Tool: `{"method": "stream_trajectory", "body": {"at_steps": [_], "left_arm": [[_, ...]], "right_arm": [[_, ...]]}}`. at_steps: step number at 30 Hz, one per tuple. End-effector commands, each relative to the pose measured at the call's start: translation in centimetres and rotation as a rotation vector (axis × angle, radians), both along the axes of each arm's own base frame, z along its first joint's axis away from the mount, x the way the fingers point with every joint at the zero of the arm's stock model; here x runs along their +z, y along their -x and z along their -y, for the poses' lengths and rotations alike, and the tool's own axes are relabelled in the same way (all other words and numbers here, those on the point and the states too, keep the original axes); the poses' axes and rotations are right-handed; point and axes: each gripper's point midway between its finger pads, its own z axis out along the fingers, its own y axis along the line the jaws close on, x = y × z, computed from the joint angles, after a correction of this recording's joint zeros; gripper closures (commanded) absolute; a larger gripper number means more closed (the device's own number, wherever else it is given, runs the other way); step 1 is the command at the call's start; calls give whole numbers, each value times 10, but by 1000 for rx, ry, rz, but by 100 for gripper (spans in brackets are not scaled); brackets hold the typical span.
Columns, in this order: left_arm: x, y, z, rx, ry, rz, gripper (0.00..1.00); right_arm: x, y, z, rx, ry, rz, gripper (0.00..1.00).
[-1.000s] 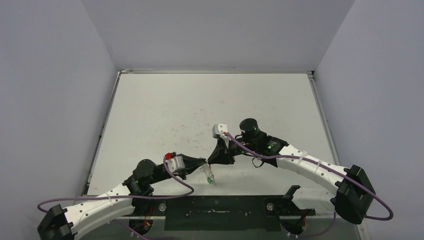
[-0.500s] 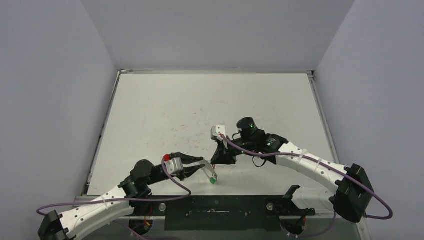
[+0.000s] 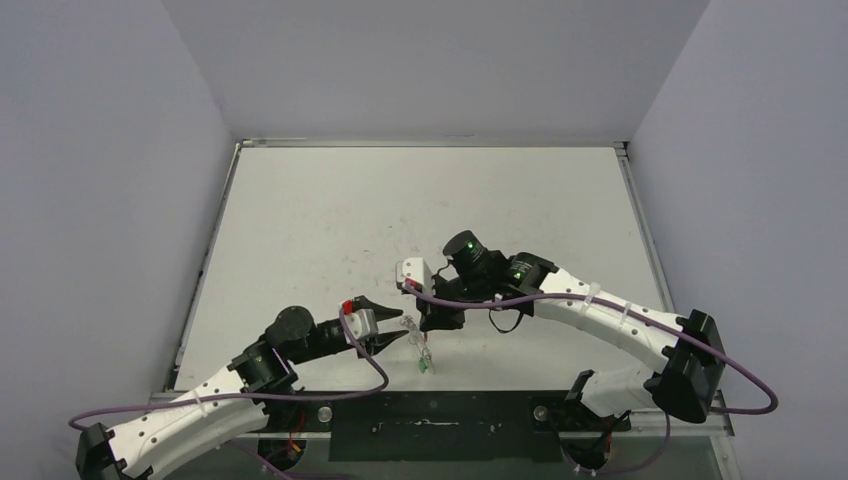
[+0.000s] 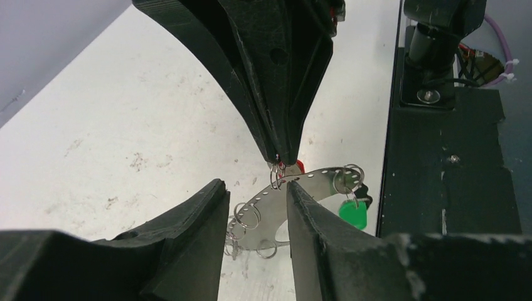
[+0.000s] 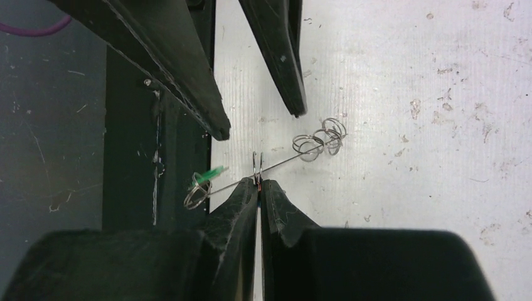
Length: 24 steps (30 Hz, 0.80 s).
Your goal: Put the keys on the keyring
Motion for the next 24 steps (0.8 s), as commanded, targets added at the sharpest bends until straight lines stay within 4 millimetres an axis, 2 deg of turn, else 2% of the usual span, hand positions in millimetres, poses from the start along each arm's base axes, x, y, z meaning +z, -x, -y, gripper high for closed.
{"method": "stream_trajectory", "body": {"at_steps": [1, 7, 13, 24], "left_arm": [[5, 0, 5, -31, -42, 8, 63], [-4, -3, 14, -54, -83, 8, 67], [-3, -4, 19, -67, -63, 17, 71], [-1, -3, 21, -73, -32, 17, 68]], "right_arm": [[11, -3, -6, 7, 31, 56, 100], [11, 0, -11, 19, 45, 43, 100], [12, 1, -15, 18, 37, 39, 100], [10, 0, -18, 13, 38, 28, 100]]}}
